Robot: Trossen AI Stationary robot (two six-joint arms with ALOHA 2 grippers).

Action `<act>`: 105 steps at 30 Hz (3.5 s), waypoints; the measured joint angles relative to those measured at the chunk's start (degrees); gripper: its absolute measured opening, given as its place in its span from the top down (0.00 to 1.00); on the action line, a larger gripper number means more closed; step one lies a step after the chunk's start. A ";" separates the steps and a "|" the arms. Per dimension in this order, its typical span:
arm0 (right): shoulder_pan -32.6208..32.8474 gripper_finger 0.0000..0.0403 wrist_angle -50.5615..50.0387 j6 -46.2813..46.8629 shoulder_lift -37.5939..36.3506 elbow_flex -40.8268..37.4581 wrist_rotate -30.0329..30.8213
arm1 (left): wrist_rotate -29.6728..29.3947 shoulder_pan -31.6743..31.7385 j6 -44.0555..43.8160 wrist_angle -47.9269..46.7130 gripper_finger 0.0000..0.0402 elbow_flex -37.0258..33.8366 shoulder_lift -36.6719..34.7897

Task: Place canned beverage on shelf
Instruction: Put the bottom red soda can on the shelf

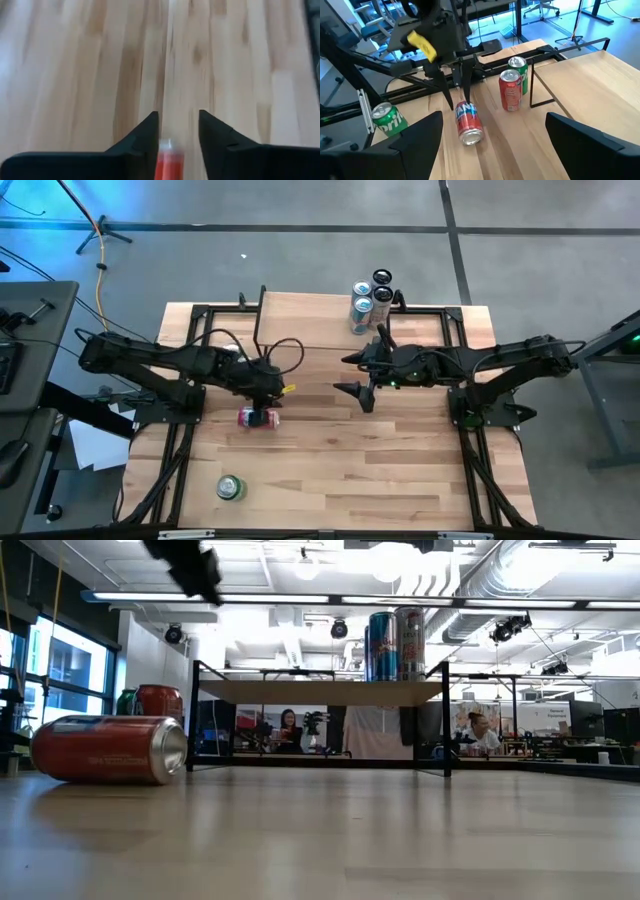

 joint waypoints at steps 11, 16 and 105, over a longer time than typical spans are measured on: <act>0.00 0.16 -1.65 -0.45 0.01 0.00 -0.02 | 0.86 -1.93 -6.60 -13.99 0.33 -4.76 -0.32; 0.00 0.16 -1.78 -0.45 0.02 0.00 -0.02 | 1.36 -1.63 -6.29 -12.85 0.18 -10.63 -0.29; -0.74 0.16 10.05 -2.48 7.85 0.00 -2.75 | -15.40 0.40 12.42 -6.05 0.42 15.43 8.48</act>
